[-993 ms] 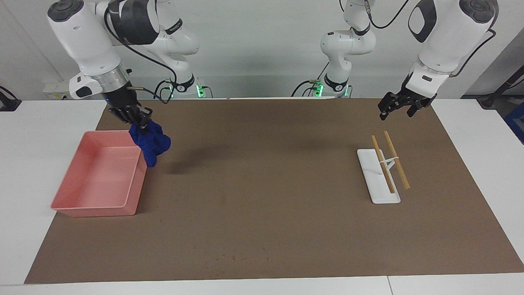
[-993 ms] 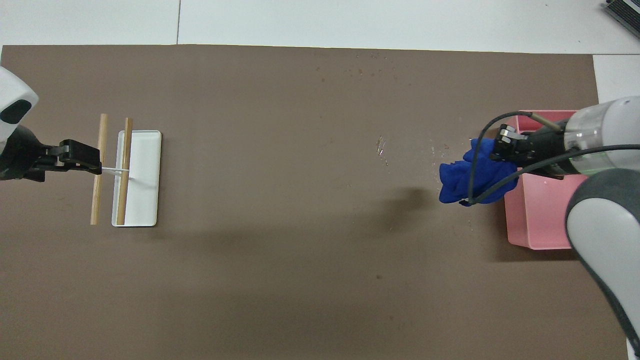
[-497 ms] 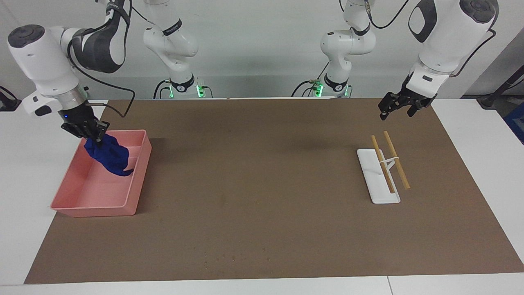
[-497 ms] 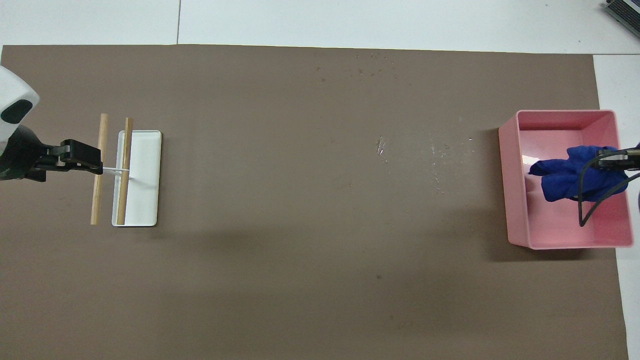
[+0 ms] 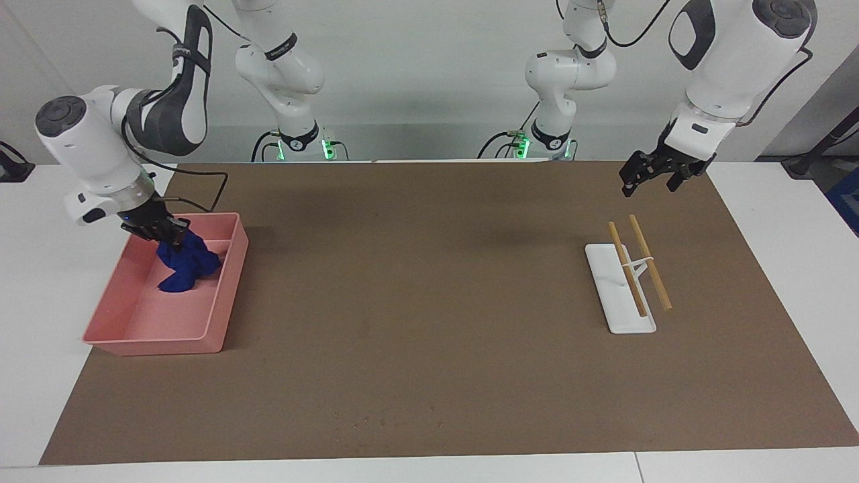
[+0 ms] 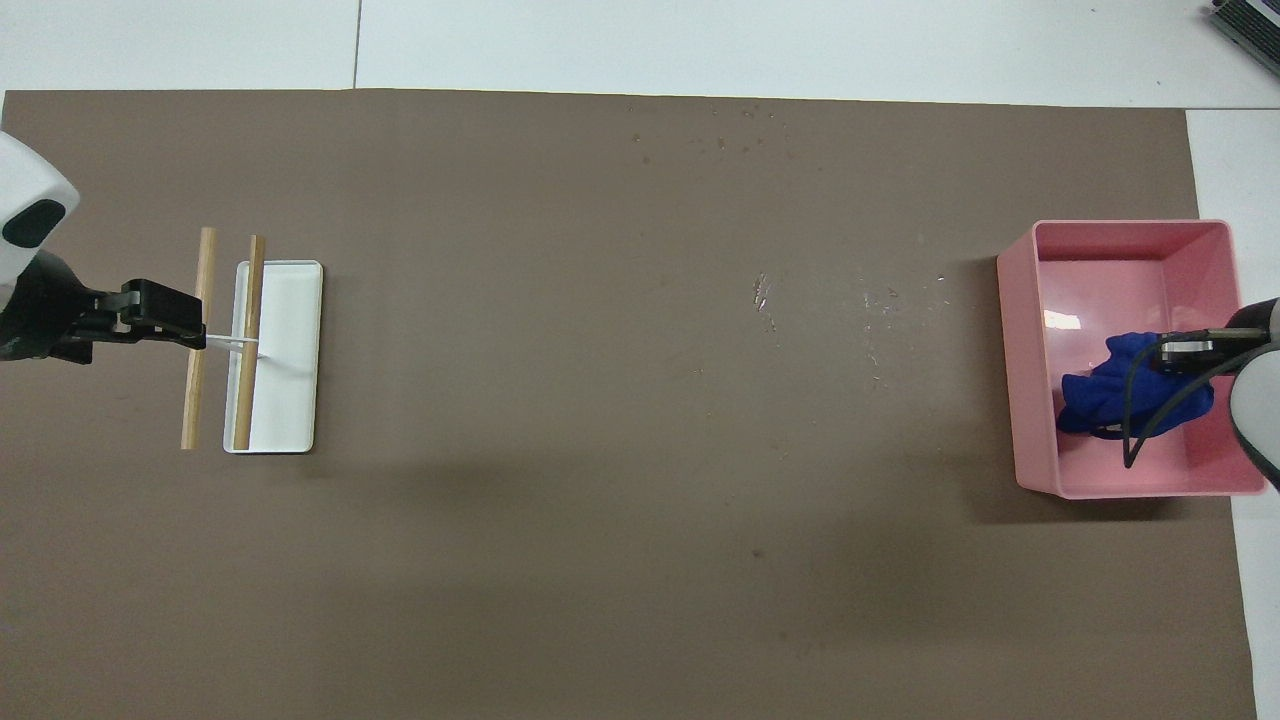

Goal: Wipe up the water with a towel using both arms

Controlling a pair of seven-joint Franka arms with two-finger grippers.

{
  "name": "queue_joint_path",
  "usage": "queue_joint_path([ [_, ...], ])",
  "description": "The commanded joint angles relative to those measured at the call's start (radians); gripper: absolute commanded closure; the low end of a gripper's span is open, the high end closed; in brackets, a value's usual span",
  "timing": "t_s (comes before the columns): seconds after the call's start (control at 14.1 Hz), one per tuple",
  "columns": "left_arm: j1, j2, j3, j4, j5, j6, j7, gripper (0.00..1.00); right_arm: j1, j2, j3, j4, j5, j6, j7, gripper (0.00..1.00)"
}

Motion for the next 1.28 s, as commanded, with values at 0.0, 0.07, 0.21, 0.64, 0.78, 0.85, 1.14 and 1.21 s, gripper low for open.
queue_joint_path([
  [0.0, -0.002, -0.026, 0.002, -0.026, -0.012, 0.004, 0.012, 0.00, -0.015, -0.018, 0.016, -0.018, -0.021, 0.015, 0.000, 0.18],
  [0.07, -0.002, -0.026, 0.003, -0.025, -0.010, 0.009, 0.010, 0.00, -0.007, -0.025, 0.016, -0.001, -0.021, 0.003, 0.001, 0.03],
  [0.21, -0.002, -0.024, 0.003, -0.026, -0.012, 0.024, 0.003, 0.00, 0.014, -0.036, 0.022, 0.075, -0.023, -0.092, 0.009, 0.00],
  [0.64, 0.000, -0.024, 0.002, -0.025, -0.012, 0.020, -0.003, 0.00, 0.158, -0.041, 0.029, 0.270, -0.005, -0.274, 0.228, 0.00],
  [0.78, -0.002, -0.026, 0.003, -0.025, -0.012, 0.018, -0.007, 0.00, 0.230, -0.038, 0.028, 0.321, -0.006, -0.317, 0.318, 0.00],
  [0.85, 0.001, -0.024, 0.003, -0.025, -0.012, 0.023, -0.010, 0.00, 0.258, -0.033, 0.029, 0.350, -0.012, -0.342, 0.351, 0.00],
  [1.14, 0.001, -0.024, 0.003, -0.025, -0.012, 0.023, -0.007, 0.00, 0.297, -0.016, 0.029, 0.462, -0.023, -0.414, 0.380, 0.00],
  [1.21, 0.004, -0.024, 0.003, -0.023, -0.012, 0.023, -0.008, 0.00, 0.307, -0.004, 0.029, 0.491, -0.024, -0.446, 0.380, 0.00],
])
